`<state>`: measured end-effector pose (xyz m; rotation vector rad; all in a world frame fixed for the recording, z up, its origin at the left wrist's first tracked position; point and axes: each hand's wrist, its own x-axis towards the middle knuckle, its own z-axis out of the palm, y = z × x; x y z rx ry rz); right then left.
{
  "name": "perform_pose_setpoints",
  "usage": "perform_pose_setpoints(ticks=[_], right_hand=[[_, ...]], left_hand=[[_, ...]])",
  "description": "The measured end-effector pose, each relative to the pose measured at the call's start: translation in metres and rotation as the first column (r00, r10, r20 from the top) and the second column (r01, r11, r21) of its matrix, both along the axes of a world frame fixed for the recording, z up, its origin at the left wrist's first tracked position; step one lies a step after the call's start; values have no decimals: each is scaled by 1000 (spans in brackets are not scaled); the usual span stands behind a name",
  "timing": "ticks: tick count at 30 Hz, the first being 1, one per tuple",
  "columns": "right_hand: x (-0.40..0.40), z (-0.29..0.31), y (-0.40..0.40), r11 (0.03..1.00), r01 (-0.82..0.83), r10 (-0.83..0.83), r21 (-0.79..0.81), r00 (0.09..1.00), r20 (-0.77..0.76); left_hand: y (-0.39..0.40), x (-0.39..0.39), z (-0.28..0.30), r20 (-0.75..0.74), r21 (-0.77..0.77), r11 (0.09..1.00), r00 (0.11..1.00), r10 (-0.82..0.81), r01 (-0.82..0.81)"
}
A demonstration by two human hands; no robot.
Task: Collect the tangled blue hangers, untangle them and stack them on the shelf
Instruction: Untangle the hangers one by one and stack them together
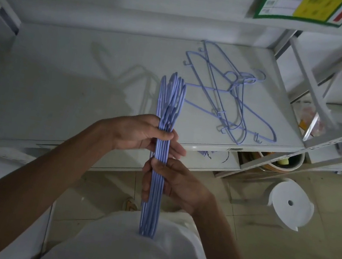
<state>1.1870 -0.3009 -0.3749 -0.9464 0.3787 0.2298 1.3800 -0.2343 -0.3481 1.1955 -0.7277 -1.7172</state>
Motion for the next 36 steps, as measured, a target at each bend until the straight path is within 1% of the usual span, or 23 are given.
perform_pose_setpoints(ticks=[2, 5, 7, 9, 13, 14, 16, 18, 20, 22, 23, 25, 26, 28, 29, 30, 34, 36], right_hand=[[-5, -1, -3, 999, -42, 42, -5, 999, 0], [-4, -5, -10, 999, -28, 28, -23, 999, -17], [-1, -7, -18, 999, -3, 1, -33, 999, -34], [1, -9, -25, 999, 19, -21, -41, 999, -41], [-1, -12, -33, 998, 56, -55, 32, 998, -31], [-1, -14, -38, 998, 58, -58, 19, 998, -28], [-4, -17, -60, 996, 64, -66, -66, 997, -28], [-8, -20, -95, 972, 149, -162, -181, 985, -60], [-11, -24, -139, 898, 298, -350, -324, 930, -114], [-8, -30, -186, 768, 398, -528, -501, 837, -144], [-4, -35, -209, 691, 403, -590, -601, 794, -145], [13, -46, -250, 530, 326, -665, -783, 732, -145], [22, -51, -268, 448, 243, -678, -860, 720, -149], [38, -58, -297, 265, 7, -660, -964, 730, -176], [46, -60, -308, 200, -92, -638, -975, 743, -201], [53, -62, -316, 168, -153, -618, -974, 753, -225], [80, -77, -337, 157, -287, -612, -945, 723, -321], [84, -85, -341, 106, -328, -599, -939, 733, -323]], left_hand=[[0, -3, -2, 16, 6, 1000, 1000, -15, 15], [-4, -6, -4, 99, -33, 999, 994, 45, -41], [-6, -6, -4, 147, -38, 992, 982, 122, -118], [-7, -7, -7, 162, -32, 977, 963, 214, -211], [-12, -18, -14, 159, -34, 910, 896, 414, -414], [-13, -21, -15, 166, -41, 896, 881, 443, -442], [-13, -22, -16, 172, -59, 884, 867, 467, -464], [-12, -19, -15, 197, -71, 886, 864, 462, -458], [-13, -18, -13, 212, -59, 894, 870, 446, -444], [-14, -19, -11, 222, -46, 900, 874, 433, -434], [-16, -21, -11, 235, -44, 902, 873, 428, -431], [-22, -25, -12, 261, -44, 899, 864, 431, -435], [-26, -28, -13, 268, -42, 895, 858, 438, -443], [-34, -36, -14, 274, -35, 886, 848, 453, -462], [-39, -40, -14, 277, -33, 881, 843, 462, -472], [-44, -43, -13, 280, -28, 876, 837, 470, -482], [-61, -54, -13, 275, 7, 853, 821, 500, -522], [-66, -58, -12, 261, 12, 846, 818, 512, -533]])
